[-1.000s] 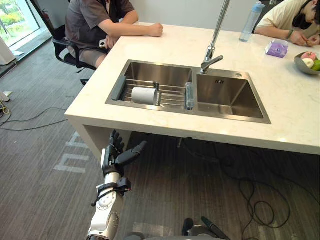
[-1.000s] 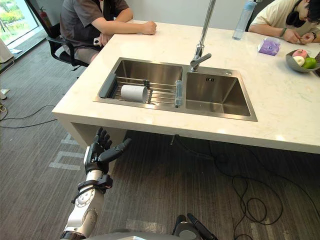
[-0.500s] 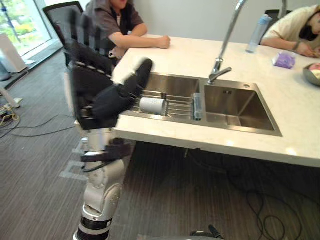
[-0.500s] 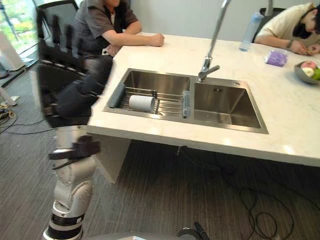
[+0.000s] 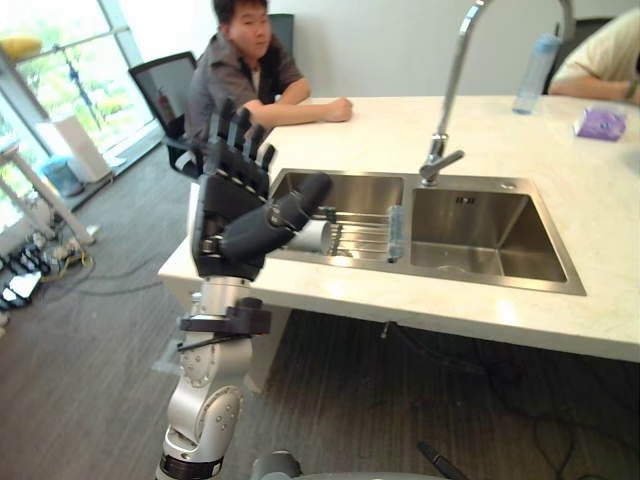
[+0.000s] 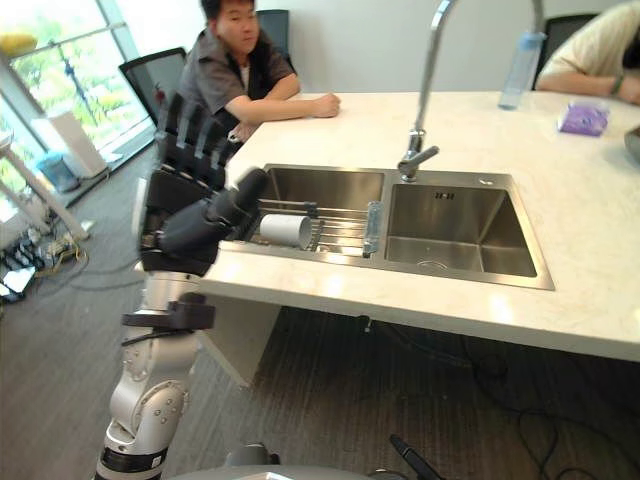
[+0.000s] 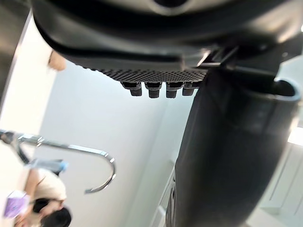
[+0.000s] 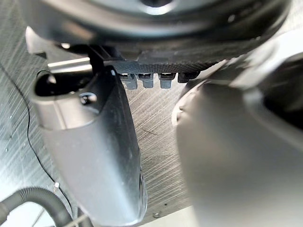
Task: Walk over to the sink, pick up the cup, carry it to the dishwasher, place the cup inside the dishwasher, then close the dishwasher door
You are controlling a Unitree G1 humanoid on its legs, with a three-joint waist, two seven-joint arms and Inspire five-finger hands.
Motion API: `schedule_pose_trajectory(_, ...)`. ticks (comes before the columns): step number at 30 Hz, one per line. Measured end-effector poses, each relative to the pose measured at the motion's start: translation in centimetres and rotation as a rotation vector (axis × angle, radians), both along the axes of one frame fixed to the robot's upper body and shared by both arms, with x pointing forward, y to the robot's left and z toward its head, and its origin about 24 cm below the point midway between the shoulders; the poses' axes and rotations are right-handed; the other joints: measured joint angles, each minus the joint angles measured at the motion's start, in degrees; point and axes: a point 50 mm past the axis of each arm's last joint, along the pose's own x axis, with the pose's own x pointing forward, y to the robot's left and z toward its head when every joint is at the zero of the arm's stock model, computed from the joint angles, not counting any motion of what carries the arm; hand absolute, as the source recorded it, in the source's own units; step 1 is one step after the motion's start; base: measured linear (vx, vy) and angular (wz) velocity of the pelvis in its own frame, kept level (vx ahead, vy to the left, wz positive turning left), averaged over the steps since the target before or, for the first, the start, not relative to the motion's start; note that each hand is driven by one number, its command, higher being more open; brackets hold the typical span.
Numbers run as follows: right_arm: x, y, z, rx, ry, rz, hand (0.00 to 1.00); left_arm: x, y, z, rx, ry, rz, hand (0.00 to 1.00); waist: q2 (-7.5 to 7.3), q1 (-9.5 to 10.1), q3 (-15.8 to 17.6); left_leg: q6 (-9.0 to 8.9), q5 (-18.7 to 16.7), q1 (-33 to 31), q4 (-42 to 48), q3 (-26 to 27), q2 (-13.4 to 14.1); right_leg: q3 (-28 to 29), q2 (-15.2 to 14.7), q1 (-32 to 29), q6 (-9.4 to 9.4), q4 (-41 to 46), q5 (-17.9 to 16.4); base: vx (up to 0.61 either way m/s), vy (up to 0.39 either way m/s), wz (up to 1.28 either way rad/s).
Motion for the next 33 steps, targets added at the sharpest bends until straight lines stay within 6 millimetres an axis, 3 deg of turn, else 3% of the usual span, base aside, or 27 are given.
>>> schedule_pose_trajectory(2,-0.2,-0.1,0.0,-0.002,0.007,0.002,1.00,0.0,0.0,-0.5,0.005,0.022,-0.010,1.00,0.25,0.03,-0.1,-0.45,4.6,1.6,-9.7,-3.8,-0.8,2.5,0.1,0.1,0.37,-0.8,0.1,0.22,0.125,-0.79)
schedule_pose_trajectory(4,-1.0,-0.7,0.1,-0.010,0.033,-0.005,1.00,0.3,-0.1,-1.6,0.001,0.073,-0.009,1.00,2.50,-0.15,-0.3,0.29,17.8,4.0,-16.0,-5.4,0.6,5.3,2.0,2.0,2.24,-2.9,-0.5,0.35,0.250,-0.79)
schedule_pose_trajectory(5,-1.3,-0.6,0.0,-0.010,0.048,-0.015,1.00,0.4,0.1,-2.1,0.010,0.091,-0.006,1.00,1.96,-0.21,-0.3,0.08,17.7,4.8,-15.6,-4.8,0.1,5.7,1.3,3.0,2.80,-3.2,-0.8,0.32,0.218,-0.39)
schedule_pose_trajectory(7,-2.0,-0.1,-0.1,0.000,0.053,-0.061,1.00,0.7,0.4,-3.0,0.026,0.130,0.002,1.00,-0.78,-0.05,-0.1,1.48,16.8,5.9,-16.9,-2.2,-3.0,4.2,-2.4,3.2,4.48,-3.3,-1.2,0.24,0.138,-0.24)
schedule_pose_trajectory(9,-1.9,-0.1,-0.1,0.000,0.048,-0.098,1.00,0.7,0.4,-3.2,0.032,0.135,-0.001,1.00,-1.70,0.10,0.5,2.41,16.3,6.1,-17.2,-1.1,-4.6,4.0,-4.3,2.8,5.32,-3.4,-1.0,0.17,0.109,-0.17)
schedule_pose_trajectory(13,-2.4,-0.4,-0.1,0.002,0.041,-0.190,1.00,0.6,-0.1,-3.3,0.056,0.133,-0.015,1.00,-1.69,0.06,0.5,3.41,14.1,8.1,-17.2,0.4,-5.9,2.6,-6.3,2.1,5.90,0.6,-0.8,0.11,0.079,-0.18)
schedule_pose_trajectory(16,-2.9,-1.0,0.1,-0.013,0.028,-0.246,1.00,0.6,-1.3,-3.6,0.143,0.122,-0.031,1.00,-0.82,-0.35,-0.4,3.88,12.2,10.1,-17.9,1.0,-6.1,0.4,-8.0,-3.7,5.76,14.0,-1.1,0.06,0.123,-0.15)
schedule_pose_trajectory(19,-2.9,-0.8,0.0,-0.022,0.013,-0.258,1.00,0.9,-1.1,-4.2,0.219,0.137,-0.002,1.00,-2.08,-0.92,-0.5,4.95,11.6,12.9,-19.4,1.4,-7.8,-0.1,-12.0,-7.7,5.56,24.7,-1.0,0.09,0.098,-0.07)
schedule_pose_trajectory(20,-3.1,-0.2,-0.1,-0.001,0.017,-0.261,1.00,1.0,-0.9,-4.7,0.256,0.154,0.021,1.00,-1.35,-1.22,-0.9,5.33,11.4,13.8,-19.8,1.2,-7.5,-0.9,-13.1,-9.4,3.67,27.5,-2.8,0.11,0.024,-0.03)
schedule_pose_trajectory(22,-3.0,0.9,-0.4,0.035,0.012,-0.285,1.00,1.2,-0.3,-5.0,0.291,0.172,0.064,1.00,-1.30,-1.27,-0.8,5.08,10.5,13.6,-19.7,1.1,-6.0,-2.2,-12.1,-11.6,3.58,24.9,-6.1,0.07,-0.042,0.01)
schedule_pose_trajectory(23,-2.9,1.2,-0.4,0.046,0.005,-0.299,1.00,1.2,-0.1,-5.1,0.299,0.178,0.077,1.00,-1.28,-1.32,-0.8,4.67,10.4,13.4,-19.6,0.9,-5.4,-2.1,-11.4,-12.4,3.57,23.2,-6.1,0.08,-0.104,0.08)
schedule_pose_trajectory(24,-2.7,1.5,-0.5,0.057,-0.004,-0.306,1.00,1.3,0.3,-5.5,0.329,0.187,0.099,1.00,-1.67,-1.34,-0.9,3.22,10.4,13.2,-19.0,0.6,-4.3,-2.1,-10.3,-13.6,3.47,18.5,-5.0,0.11,-0.156,0.14)
schedule_pose_trajectory(25,-2.7,2.1,-0.6,0.075,-0.001,-0.293,1.00,1.4,0.8,-5.5,0.360,0.186,0.120,1.00,-4.00,-1.22,-0.7,2.47,10.1,13.4,-18.1,0.3,-4.9,-2.0,-10.5,-13.7,2.69,13.2,2.4,0.13,-0.187,0.19)
schedule_pose_trajectory(26,-2.7,2.2,-0.6,0.081,0.002,-0.291,1.00,1.4,1.0,-5.6,0.365,0.188,0.130,1.00,-4.69,-1.23,-0.3,1.97,9.8,13.6,-17.6,-0.2,-5.0,-2.2,-10.9,-12.9,5.83,13.0,1.3,0.17,-0.301,0.20)
schedule_pose_trajectory(28,-3.1,1.6,-0.5,0.074,0.023,-0.287,1.00,1.0,0.6,-6.2,0.321,0.217,0.132,1.00,-2.33,-0.41,-0.9,0.36,9.1,12.9,-17.1,-0.7,-1.5,-3.9,-6.6,-11.0,5.24,8.6,1.6,0.15,-0.262,0.06)
schedule_pose_trajectory(29,-3.2,1.5,-0.5,0.073,0.032,-0.280,1.00,0.9,0.5,-6.1,0.331,0.211,0.131,1.00,-1.84,0.00,-1.2,0.10,9.0,13.0,-17.3,-0.5,-0.7,-4.0,-5.5,-10.8,4.89,7.3,1.9,0.14,-0.169,-0.12)
schedule_pose_trajectory(31,-3.4,1.4,-0.5,0.079,0.049,-0.268,1.00,0.8,0.5,-5.5,0.382,0.167,0.138,1.00,-1.25,0.28,-1.6,-0.79,9.1,13.4,-18.1,0.2,1.7,-4.7,-2.3,-8.5,3.97,2.3,3.8,0.15,-0.161,-0.13)
schedule_pose_trajectory(33,-3.5,1.2,-0.5,0.076,0.055,-0.252,1.00,0.7,0.6,-5.0,0.415,0.137,0.159,1.00,-1.25,0.20,-1.6,-0.84,9.2,13.3,-18.1,0.7,2.0,-4.6,-1.5,-7.5,3.93,0.0,4.8,0.11,-0.062,-0.09)
